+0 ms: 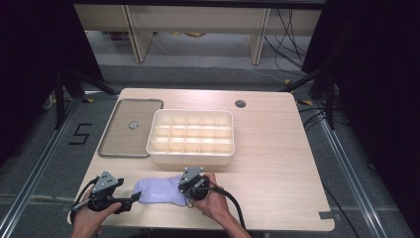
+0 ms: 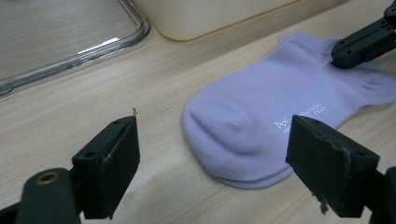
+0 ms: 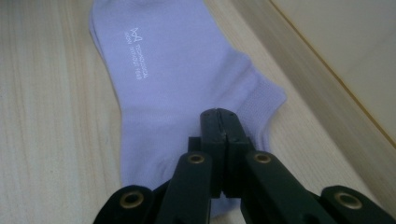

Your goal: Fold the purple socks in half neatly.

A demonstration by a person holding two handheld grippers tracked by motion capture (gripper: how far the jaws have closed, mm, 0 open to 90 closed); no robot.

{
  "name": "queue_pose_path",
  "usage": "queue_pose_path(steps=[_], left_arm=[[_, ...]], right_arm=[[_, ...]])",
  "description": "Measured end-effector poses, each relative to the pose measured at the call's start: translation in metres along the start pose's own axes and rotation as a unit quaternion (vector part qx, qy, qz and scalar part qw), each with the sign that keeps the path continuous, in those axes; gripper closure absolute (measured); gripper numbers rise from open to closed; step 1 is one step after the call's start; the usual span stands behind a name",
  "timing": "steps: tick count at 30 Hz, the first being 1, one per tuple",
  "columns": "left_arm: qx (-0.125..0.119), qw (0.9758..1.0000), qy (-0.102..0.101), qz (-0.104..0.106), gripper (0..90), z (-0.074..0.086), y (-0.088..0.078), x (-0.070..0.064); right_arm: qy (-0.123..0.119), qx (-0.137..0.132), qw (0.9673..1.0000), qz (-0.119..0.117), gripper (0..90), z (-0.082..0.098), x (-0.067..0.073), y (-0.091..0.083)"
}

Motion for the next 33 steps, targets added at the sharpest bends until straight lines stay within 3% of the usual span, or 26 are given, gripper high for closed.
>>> queue_pose_path(steps=[1, 2, 4, 5, 9, 11, 13, 15, 18, 19, 20, 23, 24, 25, 26, 27, 29, 30, 31, 33], left_arm=[[0.002, 1.0, 0.0, -0.002, 16.3, 0.0, -0.001, 0.001], [0.017, 0.9997, 0.018, -0.003, 16.3, 0.002, -0.003, 0.003], [0.016, 0.9998, 0.014, -0.003, 16.2, 0.001, -0.003, 0.003], [-0.005, 1.0, -0.004, 0.004, 16.1, 0.0, 0.0, 0.0], [0.0, 0.9999, 0.002, 0.015, 15.8, 0.0, 0.001, -0.005], [0.009, 0.9997, 0.017, 0.017, 15.8, 0.001, 0.0, -0.004], [0.003, 0.9998, 0.005, 0.019, 15.8, 0.001, 0.001, -0.006], [0.017, 0.9995, 0.021, 0.017, 15.8, 0.001, -0.002, -0.004], [0.012, 0.9997, 0.016, 0.013, 15.8, 0.0, -0.003, -0.005], [0.0, 0.9998, 0.001, 0.022, 15.9, -0.001, -0.001, -0.009], [0.004, 0.9997, 0.004, 0.022, 15.9, 0.0, -0.001, -0.009], [0.011, 0.9994, 0.007, 0.032, 15.9, 0.001, 0.0, -0.013], [0.016, 0.9994, 0.014, 0.029, 15.9, 0.002, -0.001, -0.013], [0.006, 0.9994, 0.002, 0.034, 15.9, 0.002, 0.002, -0.017], [0.022, 0.999, 0.02, 0.033, 15.9, 0.003, 0.0, -0.016], [0.011, 0.9994, 0.006, 0.032, 15.9, 0.002, 0.001, -0.019], [0.008, 0.9991, 0.001, 0.041, 15.9, 0.002, 0.003, -0.023], [0.023, 0.9987, 0.018, 0.042, 16.0, 0.003, 0.002, -0.021], [0.002, 0.9986, -0.011, 0.052, 16.3, 0.001, 0.006, -0.027], [0.014, 0.9981, -0.001, 0.061, 18.4, 0.001, 0.008, -0.029]], right_arm=[[0.006, 0.001, 1.0, 0.004, 90.0, 0.003, 0.0, -0.002], [0.0, 0.002, 1.0, 0.001, 90.0, 0.004, 0.0, -0.004], [0.002, 0.009, 1.0, 0.002, 90.0, 0.008, 0.0, -0.008], [-0.005, 0.006, 1.0, 0.0, 90.0, 0.01, 0.001, -0.01], [0.003, 0.01, 1.0, 0.001, 90.0, 0.023, 0.002, -0.021], [0.005, 0.013, 0.9999, -0.004, 90.0, 0.029, 0.003, -0.028], [0.003, 0.015, 0.9999, 0.002, 90.0, 0.036, 0.002, -0.034], [0.011, 0.017, 0.9998, 0.001, 90.0, 0.043, 0.001, -0.041], [0.03, 0.017, 0.9994, 0.007, 90.0, 0.054, -0.003, -0.05], [0.029, 0.015, 0.9994, 0.008, 90.0, 0.057, -0.004, -0.052], [0.035, 0.027, 0.999, 0.007, 90.0, 0.061, -0.005, -0.056], [0.033, 0.025, 0.9991, 0.012, 90.0, 0.068, -0.008, -0.062], [0.042, 0.024, 0.9987, 0.012, 90.0, 0.07, -0.007, -0.064], [0.041, 0.026, 0.9988, 0.01, 90.0, 0.072, -0.008, -0.066], [0.044, 0.023, 0.9987, 0.016, 90.0, 0.074, -0.009, -0.067], [0.043, 0.025, 0.9987, 0.013, 90.0, 0.076, -0.009, -0.069], [0.049, 0.028, 0.9982, 0.016, 90.0, 0.079, -0.01, -0.072], [0.047, 0.024, 0.9985, 0.015, 90.0, 0.08, -0.01, -0.072], [0.044, 0.02, 0.9986, 0.019, 90.0, 0.081, -0.012, -0.072], [0.051, 0.024, 0.9982, 0.022, 90.0, 0.082, -0.012, -0.074]])
Point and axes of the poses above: each handheld gripper's, and its own axes: y roughly forward along the jaws, z roughly out of its underside, x roughly to its left, the point moved 8 cm from there along y, roughly forward along the jaws, and after that the axes turned 14 degrees about -y, right-handed, at the moved point
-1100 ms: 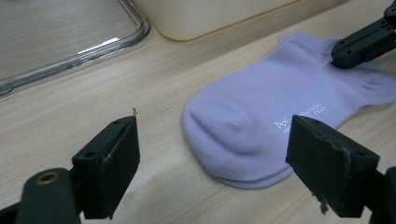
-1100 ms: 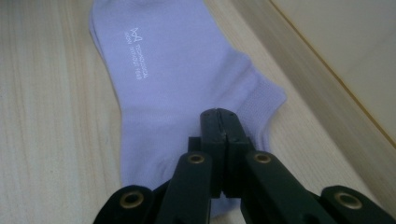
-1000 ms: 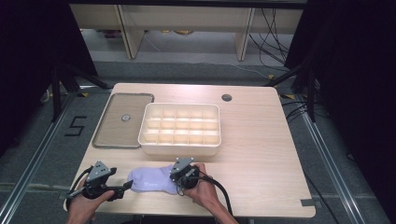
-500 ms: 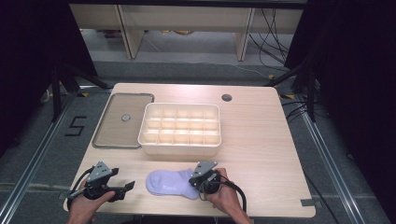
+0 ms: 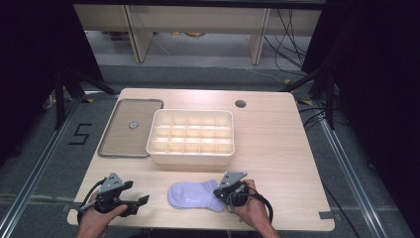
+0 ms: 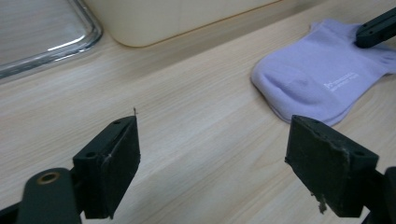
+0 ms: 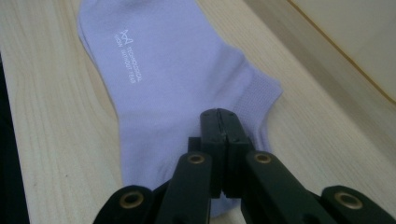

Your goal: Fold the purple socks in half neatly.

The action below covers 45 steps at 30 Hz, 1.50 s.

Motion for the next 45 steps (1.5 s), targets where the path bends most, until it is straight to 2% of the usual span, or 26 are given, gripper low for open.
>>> queue_pose_path(steps=[2, 3, 4, 6, 8, 10, 14, 15, 16, 17, 18, 19, 22, 23, 25, 26, 27, 29, 34, 35, 37, 38, 40, 41, 42, 45], left_arm=[[-0.008, 0.9998, -0.017, 0.01, 24.4, -0.003, 0.007, -0.005], [0.008, 0.9999, -0.004, 0.005, 25.0, -0.002, 0.008, -0.004], [-0.001, 0.9997, -0.018, 0.014, 26.2, -0.004, 0.015, -0.01], [0.02, 0.9997, 0.007, 0.013, 27.5, -0.003, 0.021, -0.014], [0.022, 0.9996, 0.008, 0.015, 28.7, -0.004, 0.025, -0.018], [0.022, 0.9994, 0.01, 0.027, 30.3, -0.005, 0.035, -0.032], [0.044, 0.9976, 0.039, 0.035, 33.6, -0.004, 0.046, -0.044], [0.039, 0.9981, 0.034, 0.034, 34.6, -0.004, 0.05, -0.049], [0.048, 0.9975, 0.044, 0.029, 35.8, -0.002, 0.051, -0.049], [0.052, 0.9968, 0.051, 0.03, 37.0, -0.002, 0.055, -0.05], [0.053, 0.9971, 0.045, 0.032, 37.9, -0.001, 0.058, -0.053], [0.057, 0.9964, 0.055, 0.029, 39.3, 0.0, 0.06, -0.053], [0.06, 0.9964, 0.054, 0.026, 43.5, -0.001, 0.064, -0.057], [0.058, 0.9969, 0.045, 0.028, 45.5, 0.0, 0.066, -0.06], [0.062, 0.9961, 0.059, 0.024, 50.5, 0.0, 0.068, -0.061], [0.072, 0.9945, 0.07, 0.029, 52.7, 0.002, 0.069, -0.062], [0.071, 0.995, 0.063, 0.03, 54.1, 0.002, 0.07, -0.064], [0.076, 0.9939, 0.075, 0.028, 57.4, 0.003, 0.071, -0.062], [0.078, 0.9938, 0.072, 0.033, 67.6, 0.003, 0.072, -0.062], [0.077, 0.9944, 0.061, 0.037, 70.3, 0.003, 0.072, -0.063], [0.077, 0.9935, 0.07, 0.046, 76.7, 0.004, 0.072, -0.064], [0.075, 0.994, 0.068, 0.041, 78.4, 0.004, 0.072, -0.064], [0.075, 0.9932, 0.076, 0.046, 80.1, 0.004, 0.071, -0.065], [0.07, 0.9939, 0.069, 0.049, 80.7, 0.004, 0.071, -0.067], [0.075, 0.9928, 0.079, 0.05, 81.0, 0.004, 0.07, -0.065], [0.072, 0.9928, 0.078, 0.055, 81.5, 0.003, 0.066, -0.065]], right_arm=[[0.001, -0.001, 1.0, -0.003, 90.0, 0.0, 0.0, 0.0], [0.002, 0.003, 1.0, -0.002, 90.0, 0.0, 0.001, -0.001], [-0.004, 0.0, 1.0, 0.0, 90.0, 0.0, -0.001, 0.0], [-0.001, 0.002, 1.0, -0.002, 90.0, 0.0, 0.0, 0.0], [-0.004, 0.001, 1.0, -0.006, 90.0, 0.0, 0.0, 0.0], [-0.011, 0.0, 0.9999, -0.005, 90.0, 0.001, -0.002, 0.0], [-0.011, 0.0, 0.9999, -0.008, 90.0, 0.001, -0.004, 0.0], [-0.014, -0.001, 0.9999, -0.007, 90.0, 0.001, -0.005, 0.001], [-0.015, -0.001, 0.9998, -0.016, 90.0, 0.001, -0.004, 0.0], [-0.006, 0.009, 0.9999, -0.011, 90.0, 0.003, -0.005, -0.002], [-0.007, 0.008, 0.9999, -0.008, 89.9, 0.003, -0.006, -0.002], [-0.003, 0.007, 0.9999, -0.009, 89.8, 0.003, -0.006, -0.002], [-0.005, 0.008, 0.9999, -0.007, 89.6, 0.003, -0.006, -0.002], [-0.004, 0.008, 0.9999, -0.006, 89.5, 0.003, -0.006, -0.002], [-0.006, 0.011, 0.9999, -0.005, 89.4, 0.003, -0.006, -0.003], [-0.008, 0.01, 0.9999, -0.004, 89.3, 0.003, -0.007, -0.002], [-0.007, 0.011, 0.9999, -0.003, 89.2, 0.003, -0.007, -0.002], [-0.012, 0.008, 0.9999, -0.003, 89.0, 0.003, -0.008, -0.002], [-0.009, 0.01, 0.9999, -0.004, 88.9, 0.003, -0.007, -0.002], [-0.006, 0.012, 0.9999, -0.004, 88.8, 0.003, -0.007, -0.002], [-0.006, 0.006, 1.0, -0.001, 88.6, 0.002, -0.006, -0.001], [-0.006, 0.008, 0.9999, 0.001, 88.6, 0.002, -0.006, -0.001], [-0.007, 0.007, 1.0, -0.001, 88.5, 0.002, -0.005, -0.001], [-0.01, 0.004, 0.9999, -0.001, 88.5, 0.001, -0.005, -0.001], [-0.005, 0.004, 1.0, -0.001, 88.5, 0.0, -0.003, -0.002], [-0.011, -0.01, 0.9999, -0.001, 88.5, -0.008, 0.003, -0.004]])
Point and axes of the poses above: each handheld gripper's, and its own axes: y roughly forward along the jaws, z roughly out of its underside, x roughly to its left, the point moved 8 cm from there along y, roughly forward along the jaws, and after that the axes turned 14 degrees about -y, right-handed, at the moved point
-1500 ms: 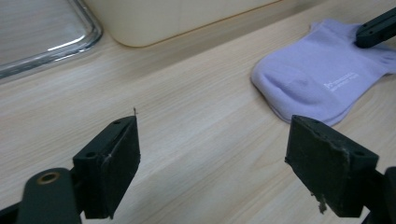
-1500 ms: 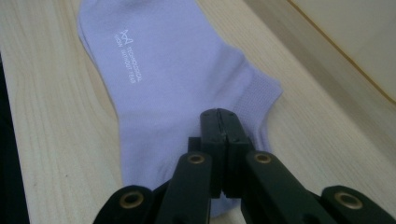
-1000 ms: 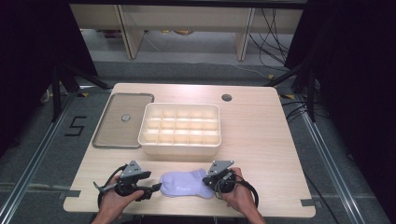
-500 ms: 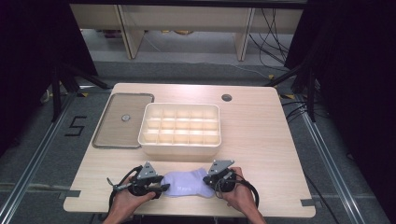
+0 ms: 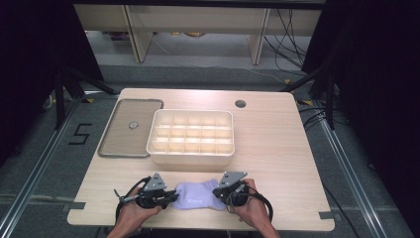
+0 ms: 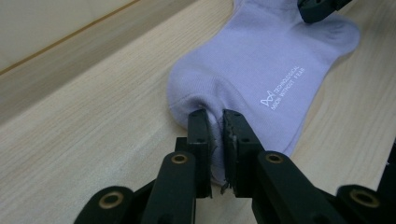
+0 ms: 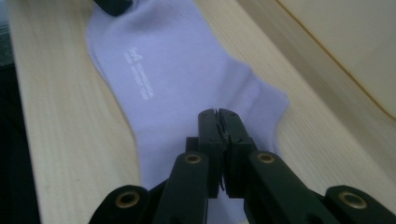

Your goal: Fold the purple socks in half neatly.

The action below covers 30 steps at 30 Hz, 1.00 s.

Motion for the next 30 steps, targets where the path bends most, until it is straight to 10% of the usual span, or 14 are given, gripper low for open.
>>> queue_pose_path(steps=[21, 30], left_arm=[[-0.032, 0.9979, 0.0, 0.057, 81.4, -0.013, -0.044, -0.007], [-0.022, 0.9979, -0.003, 0.061, 81.3, -0.013, -0.043, -0.006]], right_arm=[[-0.083, -0.007, 0.9933, -0.08, 88.8, -0.052, 0.065, 0.04], [-0.057, -0.013, 0.9978, -0.032, 88.9, -0.061, 0.019, 0.054]])
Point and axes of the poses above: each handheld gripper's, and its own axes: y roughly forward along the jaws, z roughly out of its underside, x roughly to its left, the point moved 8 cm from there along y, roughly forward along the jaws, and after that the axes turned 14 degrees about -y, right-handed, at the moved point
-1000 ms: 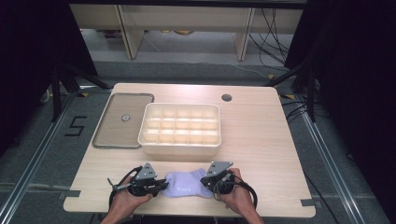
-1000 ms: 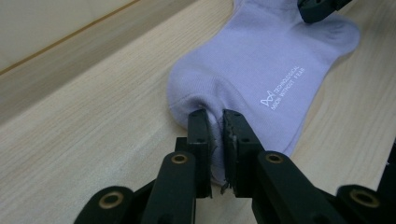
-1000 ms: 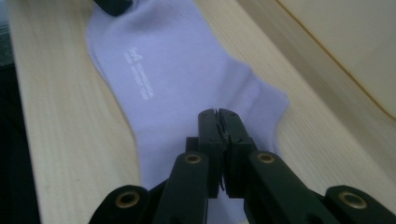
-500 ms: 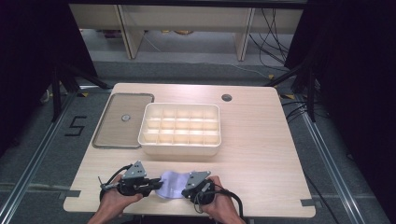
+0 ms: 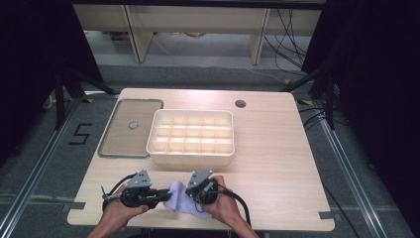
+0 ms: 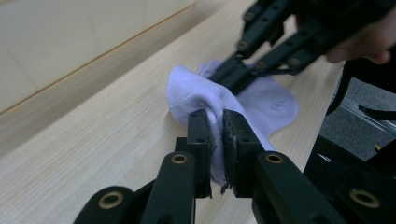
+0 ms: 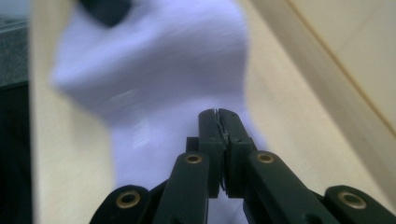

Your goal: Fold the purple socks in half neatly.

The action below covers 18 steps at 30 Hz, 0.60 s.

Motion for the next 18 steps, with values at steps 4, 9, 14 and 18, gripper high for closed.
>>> queue_pose_path(steps=[4, 9, 14, 18], left_arm=[[-0.002, 1.0, -0.001, -0.001, 81.2, -0.001, -0.002, 0.002], [-0.007, 1.0, -0.006, -0.001, 81.1, -0.003, -0.006, 0.003], [0.002, 1.0, 0.004, 0.002, 81.1, -0.002, -0.006, 0.001], [0.001, 1.0, -0.009, -0.002, 80.9, -0.002, -0.004, -0.002]], right_arm=[[0.006, 0.001, 1.0, -0.007, 89.5, -0.004, -0.001, 0.013], [0.001, 0.0, 0.9999, -0.016, 89.0, -0.011, 0.005, 0.016], [0.007, -0.01, 0.9999, 0.001, 88.9, -0.006, 0.001, -0.009], [0.023, -0.006, 0.9996, 0.015, 88.9, 0.013, -0.005, -0.032]])
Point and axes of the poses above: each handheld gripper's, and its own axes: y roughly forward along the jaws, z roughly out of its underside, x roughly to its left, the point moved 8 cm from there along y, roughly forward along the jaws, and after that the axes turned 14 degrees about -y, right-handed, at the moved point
